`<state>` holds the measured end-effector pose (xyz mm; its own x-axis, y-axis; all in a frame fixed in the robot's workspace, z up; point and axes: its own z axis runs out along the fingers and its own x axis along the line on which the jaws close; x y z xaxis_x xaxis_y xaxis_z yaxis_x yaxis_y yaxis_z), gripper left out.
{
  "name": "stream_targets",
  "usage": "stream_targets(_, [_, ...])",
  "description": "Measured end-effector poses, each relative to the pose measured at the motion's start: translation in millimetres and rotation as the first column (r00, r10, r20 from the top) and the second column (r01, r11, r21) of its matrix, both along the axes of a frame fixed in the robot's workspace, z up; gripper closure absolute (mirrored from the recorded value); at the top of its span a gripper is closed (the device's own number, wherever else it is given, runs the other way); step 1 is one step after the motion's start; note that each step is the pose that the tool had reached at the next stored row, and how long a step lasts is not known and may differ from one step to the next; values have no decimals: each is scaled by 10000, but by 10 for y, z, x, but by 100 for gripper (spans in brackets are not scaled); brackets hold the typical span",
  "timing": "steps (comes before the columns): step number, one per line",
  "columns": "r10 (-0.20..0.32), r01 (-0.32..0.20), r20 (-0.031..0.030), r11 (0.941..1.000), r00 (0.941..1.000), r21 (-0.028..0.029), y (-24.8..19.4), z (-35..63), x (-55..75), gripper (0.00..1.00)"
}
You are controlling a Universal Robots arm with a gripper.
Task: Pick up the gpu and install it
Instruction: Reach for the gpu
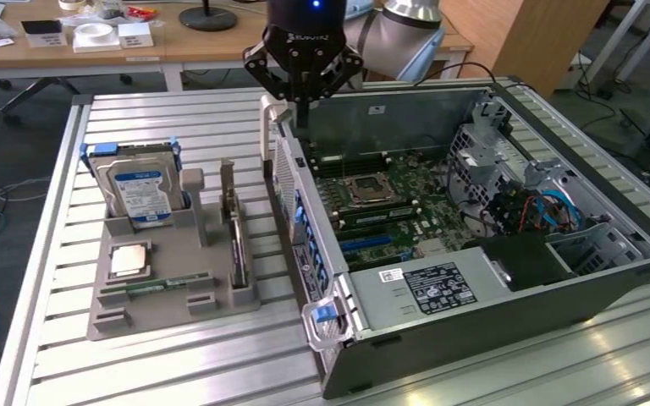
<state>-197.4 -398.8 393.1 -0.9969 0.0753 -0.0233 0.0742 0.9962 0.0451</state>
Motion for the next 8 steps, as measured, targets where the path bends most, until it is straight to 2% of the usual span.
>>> stream_targets(8, [0, 0, -1, 10000, 10000, -1, 0, 0, -53, 89])
